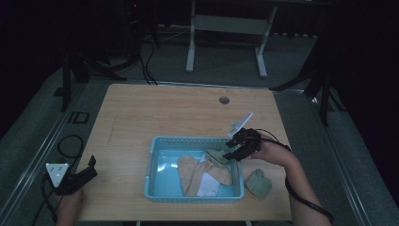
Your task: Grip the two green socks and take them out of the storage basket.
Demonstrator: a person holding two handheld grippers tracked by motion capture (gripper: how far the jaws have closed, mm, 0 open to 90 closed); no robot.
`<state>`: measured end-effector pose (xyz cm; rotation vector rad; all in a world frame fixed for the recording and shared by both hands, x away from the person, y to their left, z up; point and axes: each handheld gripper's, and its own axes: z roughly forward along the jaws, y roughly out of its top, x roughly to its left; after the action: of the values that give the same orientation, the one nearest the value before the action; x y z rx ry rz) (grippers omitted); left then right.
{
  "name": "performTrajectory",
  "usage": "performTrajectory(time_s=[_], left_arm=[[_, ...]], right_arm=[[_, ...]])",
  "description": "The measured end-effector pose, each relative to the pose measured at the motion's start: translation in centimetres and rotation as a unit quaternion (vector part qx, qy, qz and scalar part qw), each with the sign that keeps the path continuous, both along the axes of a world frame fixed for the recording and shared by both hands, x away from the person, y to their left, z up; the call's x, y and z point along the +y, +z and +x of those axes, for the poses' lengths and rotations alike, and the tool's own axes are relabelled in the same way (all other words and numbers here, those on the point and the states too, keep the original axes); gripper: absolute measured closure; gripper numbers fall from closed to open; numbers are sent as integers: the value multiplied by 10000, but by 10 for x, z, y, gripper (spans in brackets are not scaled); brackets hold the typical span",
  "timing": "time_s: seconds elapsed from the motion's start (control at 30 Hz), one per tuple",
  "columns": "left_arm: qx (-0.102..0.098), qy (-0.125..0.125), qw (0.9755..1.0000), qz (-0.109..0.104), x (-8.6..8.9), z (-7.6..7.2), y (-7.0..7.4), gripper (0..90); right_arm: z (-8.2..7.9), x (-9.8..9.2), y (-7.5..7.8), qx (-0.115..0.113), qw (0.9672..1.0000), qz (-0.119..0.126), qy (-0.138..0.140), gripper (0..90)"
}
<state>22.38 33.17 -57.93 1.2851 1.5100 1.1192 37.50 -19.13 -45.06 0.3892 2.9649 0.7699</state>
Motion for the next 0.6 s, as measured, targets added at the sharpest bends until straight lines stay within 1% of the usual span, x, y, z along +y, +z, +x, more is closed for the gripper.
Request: performTrajectory(time_s=[0.27, 0.37, 0.43, 0.53, 0.6], left_arm=[[-27, -29, 10000, -10, 0, 0, 0, 4], [-28, -35, 10000, -8, 0, 0, 0, 4], [-31, -38, 10000, -8, 0, 0, 0, 4], [-32, -40, 10000, -10, 0, 0, 0, 4], [-29, -39, 10000, -9, 0, 0, 0, 4]], right_arm=[[3, 27, -18, 165, 9996, -136, 184, 460], [3, 33, -25, 226, 9994, -166, 206, 460], [4, 37, -30, 262, 9992, -229, 179, 468], [3, 41, -36, 250, 9990, -350, 148, 496], [3, 43, -39, 274, 9988, -387, 147, 514]])
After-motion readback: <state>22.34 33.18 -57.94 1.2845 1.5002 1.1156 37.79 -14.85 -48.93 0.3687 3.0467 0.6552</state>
